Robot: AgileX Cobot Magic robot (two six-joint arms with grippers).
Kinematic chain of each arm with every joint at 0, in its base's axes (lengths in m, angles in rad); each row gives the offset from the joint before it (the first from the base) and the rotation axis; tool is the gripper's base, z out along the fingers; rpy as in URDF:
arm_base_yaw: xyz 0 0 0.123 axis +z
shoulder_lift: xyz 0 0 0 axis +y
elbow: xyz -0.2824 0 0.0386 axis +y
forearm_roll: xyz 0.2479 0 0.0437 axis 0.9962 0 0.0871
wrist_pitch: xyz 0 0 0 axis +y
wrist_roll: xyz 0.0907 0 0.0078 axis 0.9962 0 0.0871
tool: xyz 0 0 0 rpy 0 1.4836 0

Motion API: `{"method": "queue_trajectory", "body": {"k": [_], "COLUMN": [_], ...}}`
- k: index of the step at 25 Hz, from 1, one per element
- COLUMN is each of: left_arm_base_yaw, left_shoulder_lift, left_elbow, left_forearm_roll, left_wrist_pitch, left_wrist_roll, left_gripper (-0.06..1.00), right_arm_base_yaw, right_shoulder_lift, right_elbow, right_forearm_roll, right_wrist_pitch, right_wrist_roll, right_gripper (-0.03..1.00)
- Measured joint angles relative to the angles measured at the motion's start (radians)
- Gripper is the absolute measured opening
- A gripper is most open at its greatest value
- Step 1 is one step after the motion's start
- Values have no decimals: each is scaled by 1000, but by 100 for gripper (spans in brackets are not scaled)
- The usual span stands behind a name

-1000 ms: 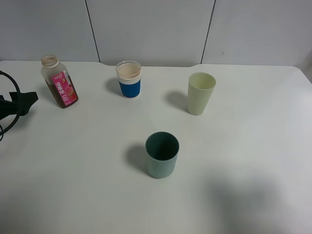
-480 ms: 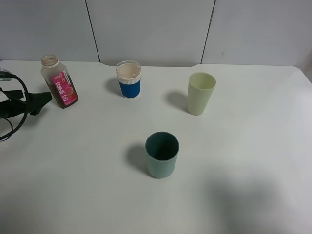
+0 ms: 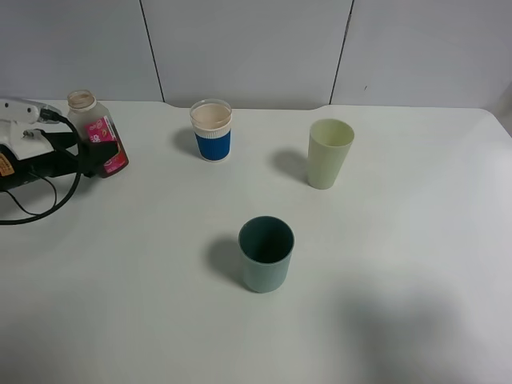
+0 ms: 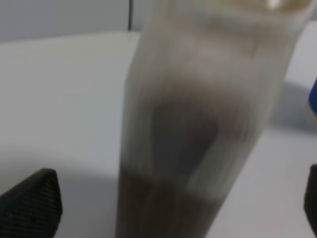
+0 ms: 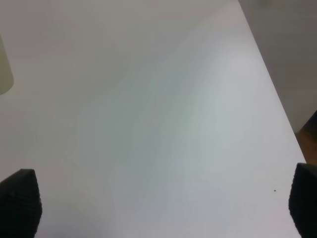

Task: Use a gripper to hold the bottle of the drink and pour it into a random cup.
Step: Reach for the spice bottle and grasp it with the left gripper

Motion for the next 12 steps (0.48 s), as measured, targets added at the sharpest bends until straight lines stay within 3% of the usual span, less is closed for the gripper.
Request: {"method": "queue_trajectory", "body": {"k": [12], "left_arm_base_yaw": [-95], "left_shoulder_lift": [134], "left_elbow": [-101], "left_forearm_roll": [-55], "left_wrist_pitch": [-1], "left_wrist_roll": [2], "left_gripper": [95], "right_arm_base_yaw": [0], "right_shoulder_lift": [0], "right_elbow": [0], "right_forearm_roll": [0], "right_wrist_pitch": [0], "right_wrist_roll": [0], "right_gripper": [100]}}
